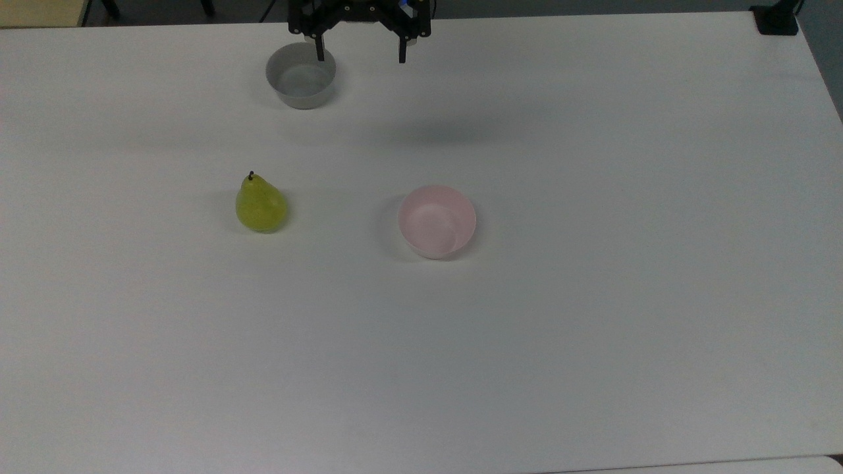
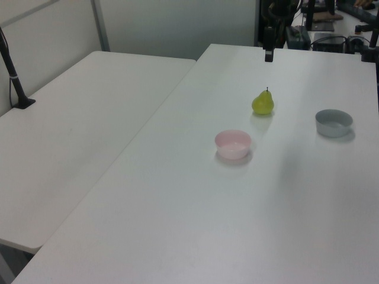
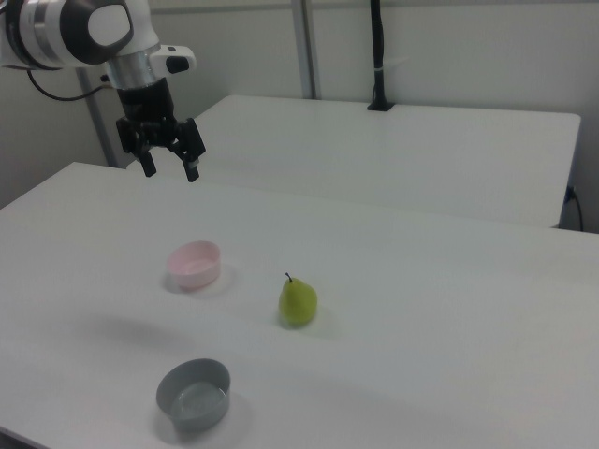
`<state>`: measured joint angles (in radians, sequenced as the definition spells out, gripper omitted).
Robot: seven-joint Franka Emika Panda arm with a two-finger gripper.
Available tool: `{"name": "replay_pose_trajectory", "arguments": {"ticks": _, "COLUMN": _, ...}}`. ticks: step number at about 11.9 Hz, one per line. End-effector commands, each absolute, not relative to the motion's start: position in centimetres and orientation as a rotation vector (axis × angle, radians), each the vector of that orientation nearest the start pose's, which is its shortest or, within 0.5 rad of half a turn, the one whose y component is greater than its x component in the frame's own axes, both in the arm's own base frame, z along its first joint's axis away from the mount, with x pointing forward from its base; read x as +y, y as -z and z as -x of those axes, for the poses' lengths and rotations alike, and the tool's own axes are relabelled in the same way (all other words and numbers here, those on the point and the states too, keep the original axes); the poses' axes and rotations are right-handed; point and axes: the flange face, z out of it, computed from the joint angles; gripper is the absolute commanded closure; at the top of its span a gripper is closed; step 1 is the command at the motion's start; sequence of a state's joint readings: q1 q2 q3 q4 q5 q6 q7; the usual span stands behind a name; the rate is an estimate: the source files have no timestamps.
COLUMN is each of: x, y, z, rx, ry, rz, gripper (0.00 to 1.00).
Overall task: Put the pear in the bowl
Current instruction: 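Move the open gripper over toward the yellow-green pear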
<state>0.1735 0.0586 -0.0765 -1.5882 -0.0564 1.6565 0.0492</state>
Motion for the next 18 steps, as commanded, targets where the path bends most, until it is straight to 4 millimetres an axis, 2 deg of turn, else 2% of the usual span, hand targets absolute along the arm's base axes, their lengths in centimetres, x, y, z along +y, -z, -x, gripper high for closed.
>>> {"name": "replay_pose_trajectory", "arguments": {"ticks": 1, "x": 4.6, "y": -59.1, "z": -57.4, "rx": -0.102, "ry": 0.026, "rz": 3.206, "gripper": 0.00}}
{"name": "replay_pose_trajectory", "arguments": {"ticks": 10, "x": 3.9, "y": -59.5, "z": -57.3, "rx": -0.107, "ry": 0.033, "rz": 3.210, "gripper": 0.00}}
{"name": "replay_pose_trajectory", "arguments": {"ticks": 11, "x": 2.5, "y": -59.5, "z": -57.5, "rx": -0.086, "ry": 0.033, "rz": 3.214, "gripper": 0.00}}
{"name": "replay_pose_trajectory", "arguments": {"ticks": 15, "x": -3.8, "y": -59.7, "z": -57.3, "rx": -0.178, "ry": 0.020, "rz": 3.205, "gripper": 0.00}}
{"name": "replay_pose_trajectory", "arguments": {"ticks": 18, "x": -8.5, "y": -59.1, "z": -57.2, "rx": -0.194, "ry": 0.009, "rz": 3.204, "gripper": 0.00}}
